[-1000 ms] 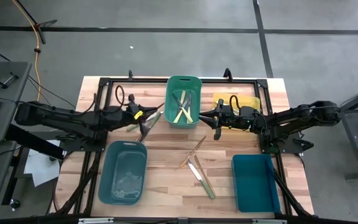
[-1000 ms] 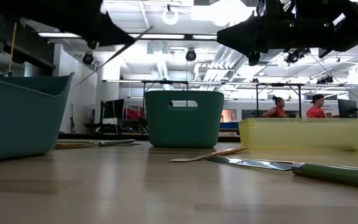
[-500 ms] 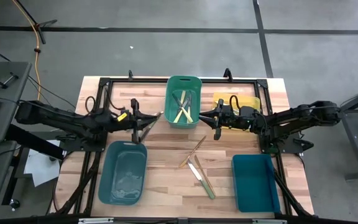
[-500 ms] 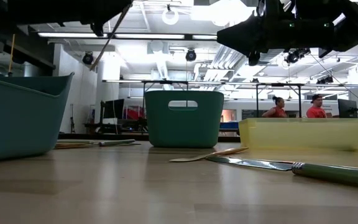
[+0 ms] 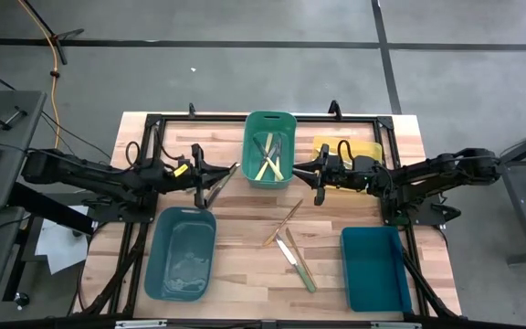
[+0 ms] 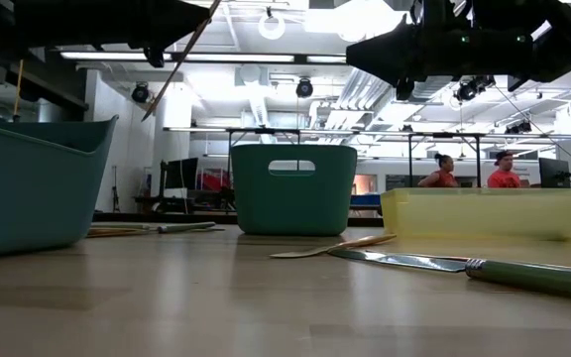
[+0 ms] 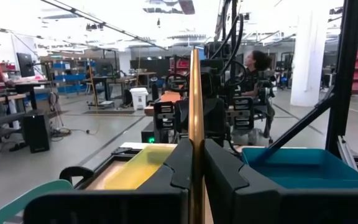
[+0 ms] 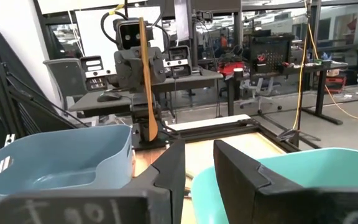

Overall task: Sort silverware by color (type)
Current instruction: Put the gold knife into the right blue bin

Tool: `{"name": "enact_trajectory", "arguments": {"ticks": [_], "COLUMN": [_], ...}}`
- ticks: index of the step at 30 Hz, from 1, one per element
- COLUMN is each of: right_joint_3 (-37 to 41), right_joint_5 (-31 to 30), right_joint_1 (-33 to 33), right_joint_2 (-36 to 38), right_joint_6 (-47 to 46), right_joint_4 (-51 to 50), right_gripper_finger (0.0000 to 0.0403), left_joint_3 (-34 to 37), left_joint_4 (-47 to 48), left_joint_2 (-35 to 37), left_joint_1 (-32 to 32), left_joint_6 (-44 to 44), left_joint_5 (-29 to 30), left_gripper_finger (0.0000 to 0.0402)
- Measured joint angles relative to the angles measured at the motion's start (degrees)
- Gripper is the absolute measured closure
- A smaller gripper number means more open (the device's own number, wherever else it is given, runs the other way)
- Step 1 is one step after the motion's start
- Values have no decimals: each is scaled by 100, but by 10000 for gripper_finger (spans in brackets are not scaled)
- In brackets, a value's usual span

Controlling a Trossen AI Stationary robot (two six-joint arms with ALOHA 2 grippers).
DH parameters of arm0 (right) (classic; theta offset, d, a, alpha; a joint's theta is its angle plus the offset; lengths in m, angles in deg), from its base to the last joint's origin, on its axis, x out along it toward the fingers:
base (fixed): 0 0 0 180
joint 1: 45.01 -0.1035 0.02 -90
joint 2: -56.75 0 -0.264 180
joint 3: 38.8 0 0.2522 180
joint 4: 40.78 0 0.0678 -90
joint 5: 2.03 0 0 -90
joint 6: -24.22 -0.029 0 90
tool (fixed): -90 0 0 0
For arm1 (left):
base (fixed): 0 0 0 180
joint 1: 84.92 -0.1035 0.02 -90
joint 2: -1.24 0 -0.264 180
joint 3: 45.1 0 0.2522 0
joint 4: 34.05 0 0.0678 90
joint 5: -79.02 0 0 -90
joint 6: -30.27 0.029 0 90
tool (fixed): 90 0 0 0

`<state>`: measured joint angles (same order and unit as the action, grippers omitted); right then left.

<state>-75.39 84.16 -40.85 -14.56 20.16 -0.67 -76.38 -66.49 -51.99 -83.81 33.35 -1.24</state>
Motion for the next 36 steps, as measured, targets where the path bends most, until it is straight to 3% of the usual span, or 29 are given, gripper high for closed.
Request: {"name": "enact_trajectory", "arguments": {"ticks": [36], "right_joint_3": [0], "right_joint_5": [24], "right_joint_1": [2], "right_joint_2": [0], "right_joint_6": [-105], "right_joint_4": [0], "right_gripper_finger": [323], "left_joint_3": [-2], "left_joint_4": [35], "left_joint_2": [0], "left_joint_1": [2], "left_joint_6": [15], "left_joint_5": [111], "left_gripper_finger": [390]}}
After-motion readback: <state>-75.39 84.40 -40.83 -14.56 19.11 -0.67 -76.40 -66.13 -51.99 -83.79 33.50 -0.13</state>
